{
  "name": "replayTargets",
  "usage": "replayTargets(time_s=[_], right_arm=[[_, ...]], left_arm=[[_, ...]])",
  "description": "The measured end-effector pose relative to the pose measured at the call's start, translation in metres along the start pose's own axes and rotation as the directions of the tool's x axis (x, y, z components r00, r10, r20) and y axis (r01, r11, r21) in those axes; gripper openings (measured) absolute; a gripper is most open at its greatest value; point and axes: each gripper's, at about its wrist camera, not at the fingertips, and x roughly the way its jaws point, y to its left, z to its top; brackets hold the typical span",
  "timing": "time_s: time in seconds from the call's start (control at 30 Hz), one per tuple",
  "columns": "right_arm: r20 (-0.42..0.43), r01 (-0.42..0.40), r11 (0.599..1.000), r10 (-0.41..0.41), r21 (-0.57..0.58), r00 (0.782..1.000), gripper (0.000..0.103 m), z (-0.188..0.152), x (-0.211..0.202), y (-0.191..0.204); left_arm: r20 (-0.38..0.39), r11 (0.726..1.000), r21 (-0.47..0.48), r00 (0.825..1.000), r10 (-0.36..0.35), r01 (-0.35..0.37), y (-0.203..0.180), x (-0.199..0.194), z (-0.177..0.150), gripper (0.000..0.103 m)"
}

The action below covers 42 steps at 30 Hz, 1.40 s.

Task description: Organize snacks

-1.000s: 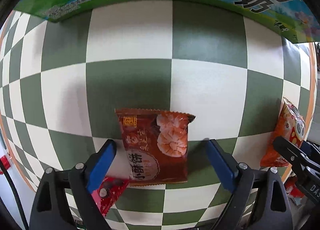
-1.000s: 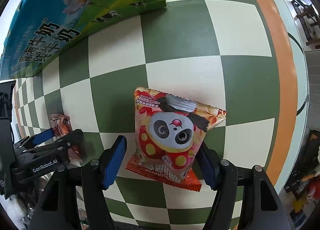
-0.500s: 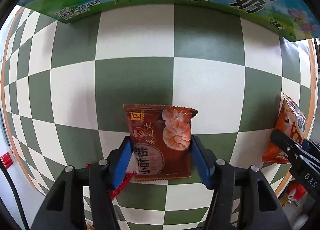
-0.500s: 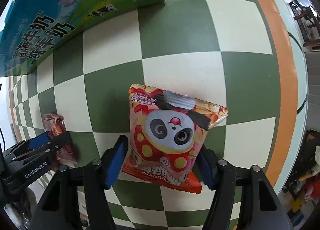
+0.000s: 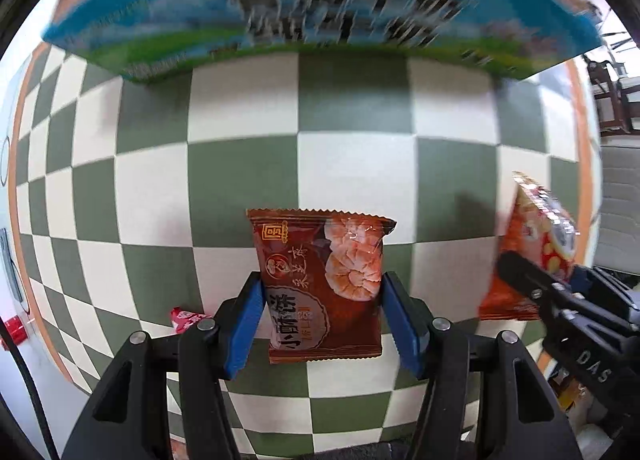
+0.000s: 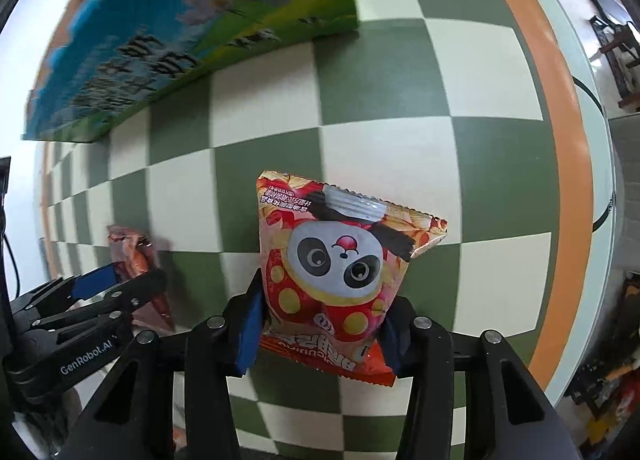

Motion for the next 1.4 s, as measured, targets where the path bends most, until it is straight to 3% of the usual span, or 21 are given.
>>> replayTargets(time_s=[0.27, 0.43, 0.67, 0.87, 1.07, 1.4], right_arm=[[0.074, -0.111, 0.992, 0.115, -0.059, 0.991, 0.051, 0.007, -0.057, 0.019], [0.141, -0.174, 0.98, 0.187, -0.101, 0.972, 0.051, 0.025, -0.111, 0.034], [0.211, -0.201, 0.969, 0.229, -0.146, 0.95, 0.051, 0.075, -0.166, 0.057], [0.221, -0.166, 0.976, 0.193, -0.138, 0.956, 0.051, 0.129, -0.174, 0.063], [0.171, -0.164, 0.983, 0.176, -0.084, 0.969, 0.051, 0.168, -0.14, 0.061], [0.094, -0.152, 0.987, 0.156, -0.041, 0.983, 0.051, 0.187, -0.099, 0.056]], left_arm=[[0.148, 0.998, 0.006, 0.987, -0.07, 0.07, 0.016, -0.081, 0.01, 0.056], [0.217, 0.995, 0.001, 0.972, -0.094, 0.096, 0.025, -0.139, 0.056, 0.056], [0.254, 0.999, -0.029, 0.967, -0.022, 0.03, 0.054, -0.173, 0.121, 0.056], [0.208, 0.997, -0.07, 0.976, 0.057, -0.043, 0.084, -0.167, 0.169, 0.057], [0.116, 0.988, -0.045, 0.981, 0.154, -0.149, 0.095, -0.136, 0.197, 0.057], [0.014, 0.988, -0.014, 0.988, 0.157, -0.157, 0.096, -0.1, 0.204, 0.057]])
